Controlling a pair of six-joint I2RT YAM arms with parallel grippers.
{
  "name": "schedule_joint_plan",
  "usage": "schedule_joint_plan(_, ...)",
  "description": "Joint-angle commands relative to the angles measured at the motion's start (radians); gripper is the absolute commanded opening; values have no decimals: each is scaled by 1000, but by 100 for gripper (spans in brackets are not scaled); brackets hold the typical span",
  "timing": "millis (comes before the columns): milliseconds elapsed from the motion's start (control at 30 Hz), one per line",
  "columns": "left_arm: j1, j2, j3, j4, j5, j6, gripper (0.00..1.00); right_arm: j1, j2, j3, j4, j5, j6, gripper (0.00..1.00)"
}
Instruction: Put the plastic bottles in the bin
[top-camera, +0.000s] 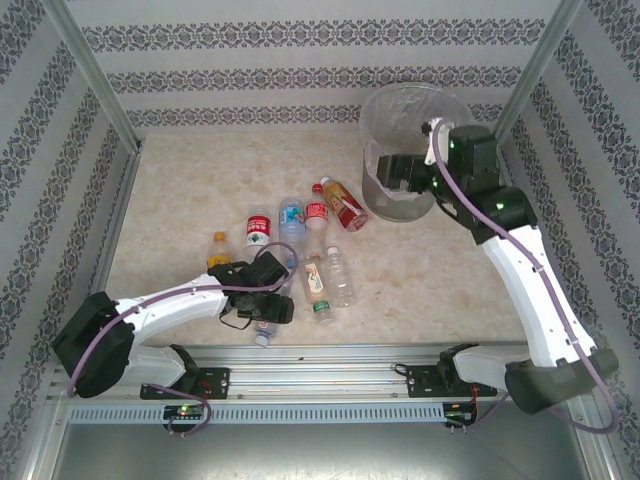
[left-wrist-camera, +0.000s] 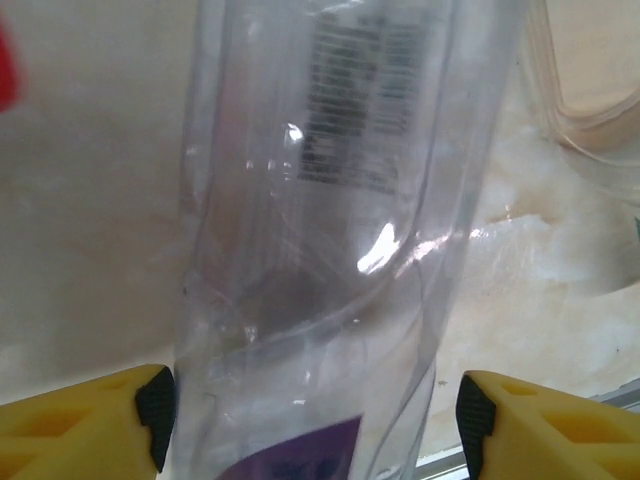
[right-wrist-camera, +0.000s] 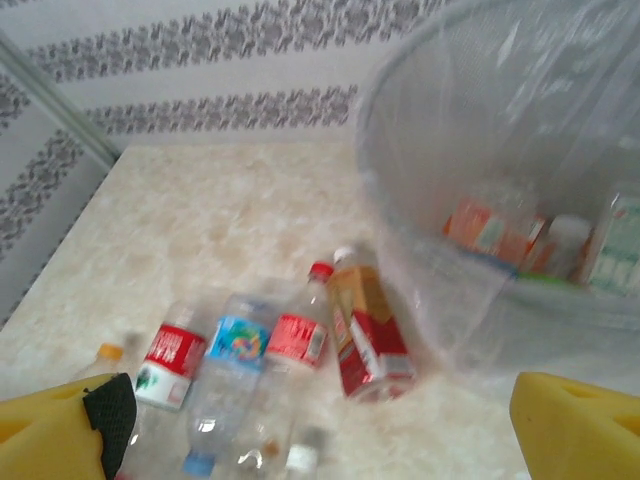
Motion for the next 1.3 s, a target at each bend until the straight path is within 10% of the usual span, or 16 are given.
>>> schedule_joint_plan(0, -15, 12, -30, 87, 32, -30, 74, 15, -61, -127, 36, -69, 84, 96)
schedule_joint_plan(333, -20, -143, -63, 139, 22, 20, 48, 50, -199, -430, 172, -278, 261, 94)
schedule_joint_plan(567, -20, -337, -77, 321, 120, 58, 47, 171, -178, -504, 313, -417, 364, 93)
schedule_joint_plan(1267, -20, -276, -56, 789, 356, -58, 49, 386, -10, -450, 421, -353, 398, 91)
